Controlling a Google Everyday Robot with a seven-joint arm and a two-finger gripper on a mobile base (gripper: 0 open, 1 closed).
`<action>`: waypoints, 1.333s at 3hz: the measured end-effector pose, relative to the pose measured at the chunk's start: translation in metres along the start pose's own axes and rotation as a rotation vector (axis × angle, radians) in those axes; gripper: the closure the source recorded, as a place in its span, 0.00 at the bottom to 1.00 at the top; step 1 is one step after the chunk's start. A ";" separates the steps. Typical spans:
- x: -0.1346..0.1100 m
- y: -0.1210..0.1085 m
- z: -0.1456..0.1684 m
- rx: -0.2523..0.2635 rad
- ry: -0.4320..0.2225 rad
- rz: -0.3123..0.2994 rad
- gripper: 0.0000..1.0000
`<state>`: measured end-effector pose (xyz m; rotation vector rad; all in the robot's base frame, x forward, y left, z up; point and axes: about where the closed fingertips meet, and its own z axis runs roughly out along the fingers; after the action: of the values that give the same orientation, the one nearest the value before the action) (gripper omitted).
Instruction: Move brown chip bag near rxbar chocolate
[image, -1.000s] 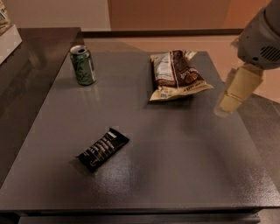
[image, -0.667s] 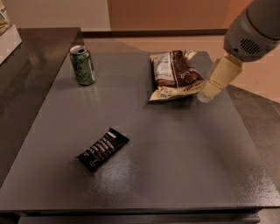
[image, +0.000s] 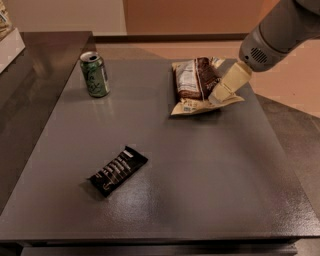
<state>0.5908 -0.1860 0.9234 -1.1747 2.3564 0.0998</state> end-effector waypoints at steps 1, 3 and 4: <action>0.000 -0.010 0.031 -0.035 0.001 0.042 0.00; 0.005 -0.009 0.065 -0.112 0.073 0.101 0.00; 0.007 -0.007 0.071 -0.135 0.114 0.121 0.00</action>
Offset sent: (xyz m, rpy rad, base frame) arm 0.0380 0.0087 -0.0650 0.0602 0.1629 -0.0542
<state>0.6212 -0.1760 0.8591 -1.1250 2.5550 0.2423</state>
